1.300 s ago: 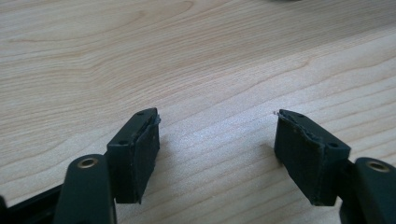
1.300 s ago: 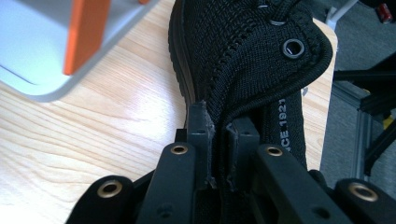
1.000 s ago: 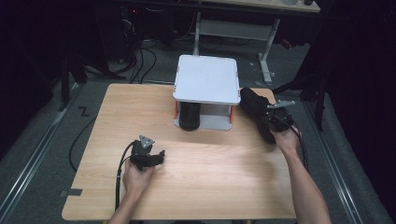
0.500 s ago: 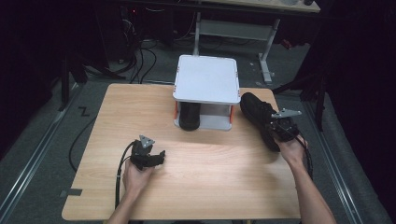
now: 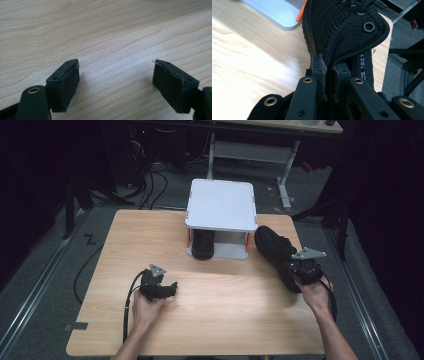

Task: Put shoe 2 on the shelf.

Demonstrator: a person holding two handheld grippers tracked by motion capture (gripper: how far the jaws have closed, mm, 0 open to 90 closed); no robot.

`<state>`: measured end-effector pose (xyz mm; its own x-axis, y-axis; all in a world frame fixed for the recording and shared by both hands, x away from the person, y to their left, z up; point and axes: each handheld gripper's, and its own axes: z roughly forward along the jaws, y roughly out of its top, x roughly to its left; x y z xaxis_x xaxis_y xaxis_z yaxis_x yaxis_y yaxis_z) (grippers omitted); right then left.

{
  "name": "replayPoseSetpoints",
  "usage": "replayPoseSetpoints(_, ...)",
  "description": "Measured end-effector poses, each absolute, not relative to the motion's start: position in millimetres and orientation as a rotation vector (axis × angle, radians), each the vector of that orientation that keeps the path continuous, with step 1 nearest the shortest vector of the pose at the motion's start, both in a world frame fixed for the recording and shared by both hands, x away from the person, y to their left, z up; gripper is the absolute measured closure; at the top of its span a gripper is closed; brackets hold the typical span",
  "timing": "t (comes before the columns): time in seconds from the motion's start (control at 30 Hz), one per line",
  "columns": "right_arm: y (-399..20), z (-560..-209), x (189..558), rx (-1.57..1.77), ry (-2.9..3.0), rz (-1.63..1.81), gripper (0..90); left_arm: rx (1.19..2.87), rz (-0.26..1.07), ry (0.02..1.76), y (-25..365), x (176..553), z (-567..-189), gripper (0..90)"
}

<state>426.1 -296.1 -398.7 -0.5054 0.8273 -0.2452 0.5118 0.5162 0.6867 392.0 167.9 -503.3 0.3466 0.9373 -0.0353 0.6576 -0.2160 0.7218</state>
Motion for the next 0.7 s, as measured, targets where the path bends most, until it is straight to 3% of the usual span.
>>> replayPoseSetpoints(0.3,-287.8,-394.7,395.3,1.070,2.227,0.774,82.3,1.933,0.540,1.373,164.8,392.6,-493.4,21.9)
replayPoseSetpoints(0.7,-268.5,-400.0,372.7,1.015,2.268,0.807,82.2,1.894,0.567,1.286,153.5,400.5,-452.2,24.8)
